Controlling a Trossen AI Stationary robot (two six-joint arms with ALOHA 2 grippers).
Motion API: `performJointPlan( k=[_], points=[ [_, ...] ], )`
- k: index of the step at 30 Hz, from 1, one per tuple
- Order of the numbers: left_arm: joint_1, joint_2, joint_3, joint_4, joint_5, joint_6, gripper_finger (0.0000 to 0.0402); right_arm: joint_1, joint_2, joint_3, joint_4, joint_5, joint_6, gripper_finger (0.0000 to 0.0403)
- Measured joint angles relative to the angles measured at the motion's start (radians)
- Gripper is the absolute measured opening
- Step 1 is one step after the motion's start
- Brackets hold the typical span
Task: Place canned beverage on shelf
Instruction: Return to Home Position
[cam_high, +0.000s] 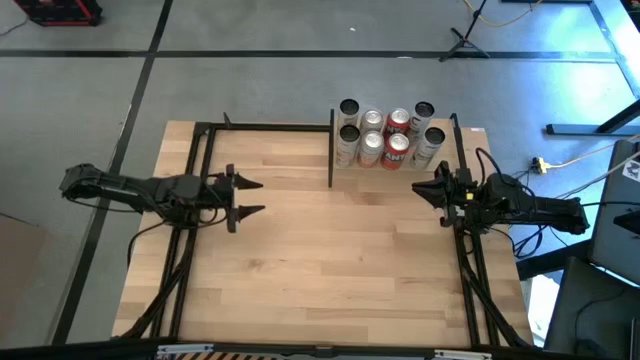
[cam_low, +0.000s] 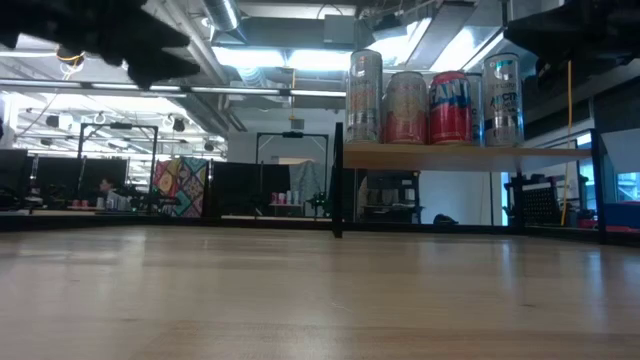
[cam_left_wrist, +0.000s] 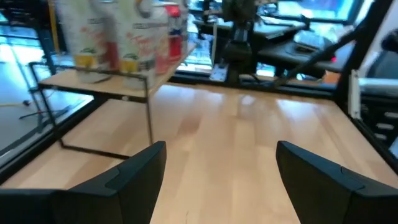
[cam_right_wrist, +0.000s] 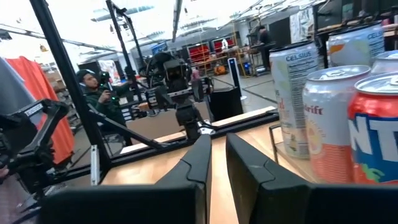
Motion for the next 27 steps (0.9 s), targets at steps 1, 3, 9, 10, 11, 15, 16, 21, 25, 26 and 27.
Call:
performJointPlan(
  k=[1,3,9,10,11,15,16,21,25,26,27],
  points=[
    [0.005,-0.023,-0.023,0.008,-0.007,-0.009,0.0293,0.0,0.0,0.0,-0.001,0.0,-0.007,0.0037],
    [0.013,-0.077,-0.063,0.017,-0.011,-0.025,0.0293,0.0,0.001,0.0,-0.005,-0.004,-0.011,0.0037],
    [0.023,-0.22,-0.158,0.019,0.015,-0.023,0.0292,0.0,-0.005,0.0,-0.002,-0.053,-0.047,0.0037],
    [0.023,-0.244,-0.176,0.02,0.015,-0.022,0.0292,0.0,-0.007,0.0,-0.003,-0.053,-0.052,0.0037],
    [0.023,-0.268,-0.197,0.029,0.01,-0.02,0.0292,0.0,-0.008,0.0,-0.005,-0.053,-0.062,0.0037],
    [0.023,-0.353,-0.278,0.056,-0.023,-0.018,0.0292,0.0,-0.007,0.0,-0.027,-0.053,-0.073,0.0037],
    [0.023,-0.376,-0.294,0.062,-0.023,-0.021,0.0292,0.0,-0.007,0.0,-0.03,-0.053,-0.076,0.0037],
    [0.023,-0.475,-0.353,0.091,0.001,-0.024,0.0292,0.0,-0.014,-0.102,0.107,-0.053,-0.075,0.0037],
    [0.023,-0.52,-0.353,0.057,-0.012,-0.019,0.0292,0.0,-0.034,-0.222,0.2,-0.031,-0.025,0.0037],
    [0.023,-0.529,-0.353,0.049,-0.011,-0.018,0.0292,0.0,-0.04,-0.249,0.229,-0.025,-0.013,0.0037],
    [0.023,-0.533,-0.353,0.048,-0.005,-0.014,0.0292,0.0,-0.047,-0.257,0.215,-0.022,0.006,0.0037]
  ],
)
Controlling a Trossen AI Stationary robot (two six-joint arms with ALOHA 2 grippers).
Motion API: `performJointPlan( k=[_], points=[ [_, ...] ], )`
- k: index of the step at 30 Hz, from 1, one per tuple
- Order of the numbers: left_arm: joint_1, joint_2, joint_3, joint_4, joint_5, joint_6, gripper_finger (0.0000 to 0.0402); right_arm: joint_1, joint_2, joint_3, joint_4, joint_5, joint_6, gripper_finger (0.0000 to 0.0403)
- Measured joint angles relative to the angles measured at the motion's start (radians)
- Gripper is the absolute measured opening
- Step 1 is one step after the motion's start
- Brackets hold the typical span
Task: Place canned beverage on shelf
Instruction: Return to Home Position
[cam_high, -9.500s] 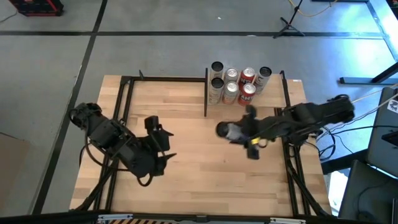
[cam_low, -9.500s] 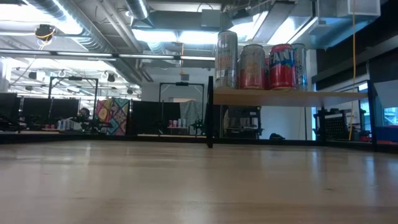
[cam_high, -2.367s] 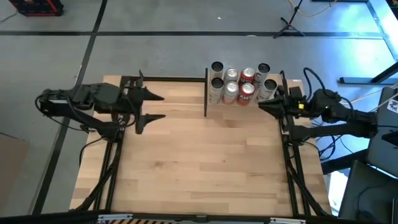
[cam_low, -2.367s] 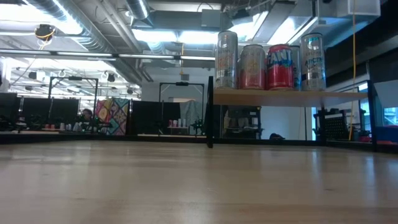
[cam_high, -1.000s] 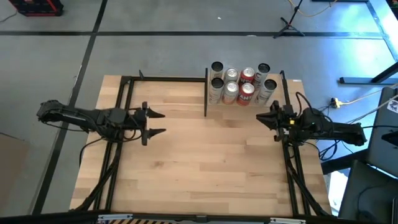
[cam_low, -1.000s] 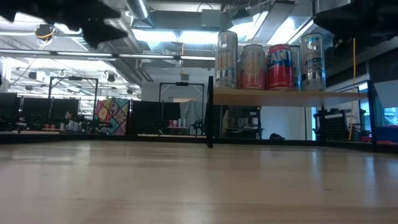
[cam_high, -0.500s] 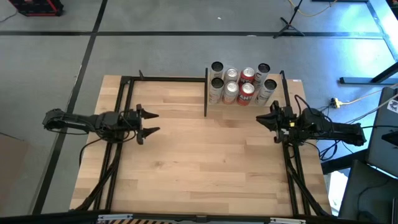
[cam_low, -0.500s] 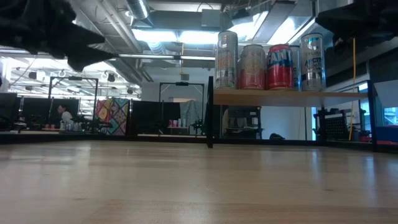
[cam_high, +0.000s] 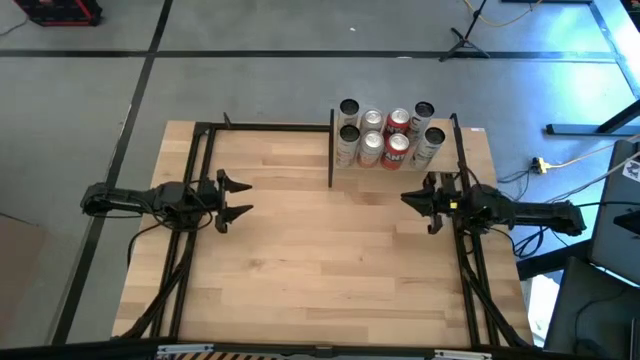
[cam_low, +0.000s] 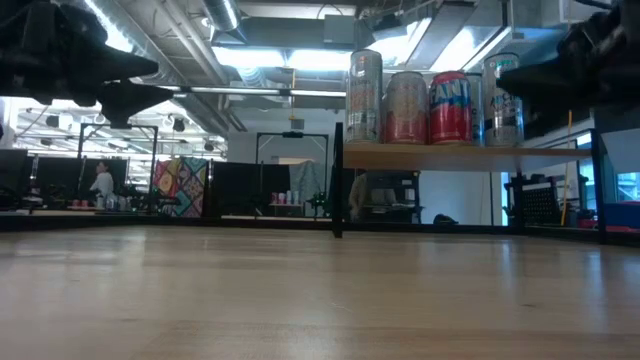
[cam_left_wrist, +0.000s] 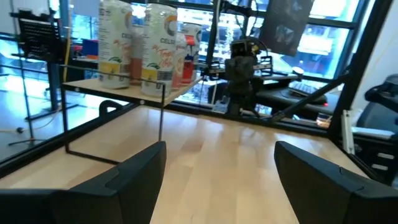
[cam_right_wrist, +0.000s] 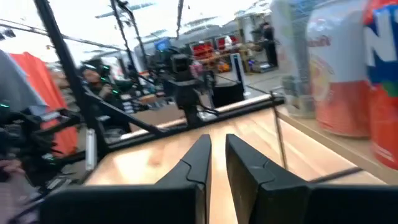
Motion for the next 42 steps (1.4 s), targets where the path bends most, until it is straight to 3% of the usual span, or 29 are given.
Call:
performJointPlan(
  k=[10,20,28,42],
  points=[
    [0.0,-0.004,0.0,-0.006,0.04,-0.008,0.0292,0.0,-0.027,0.0,-0.183,0.005,0.013,0.0037],
    [0.0,-0.004,0.0,-0.006,0.04,-0.007,0.0292,0.0,-0.098,0.0,-0.188,0.003,-0.028,0.0037],
    [0.0,-0.003,0.0,-0.001,0.04,-0.004,0.0292,0.0,-0.09,0.0,-0.195,-0.049,-0.018,0.0037],
    [0.0,-0.003,0.0,-0.003,0.039,-0.004,0.0292,0.0,-0.096,0.0,-0.195,-0.049,-0.019,0.0037]
  ],
)
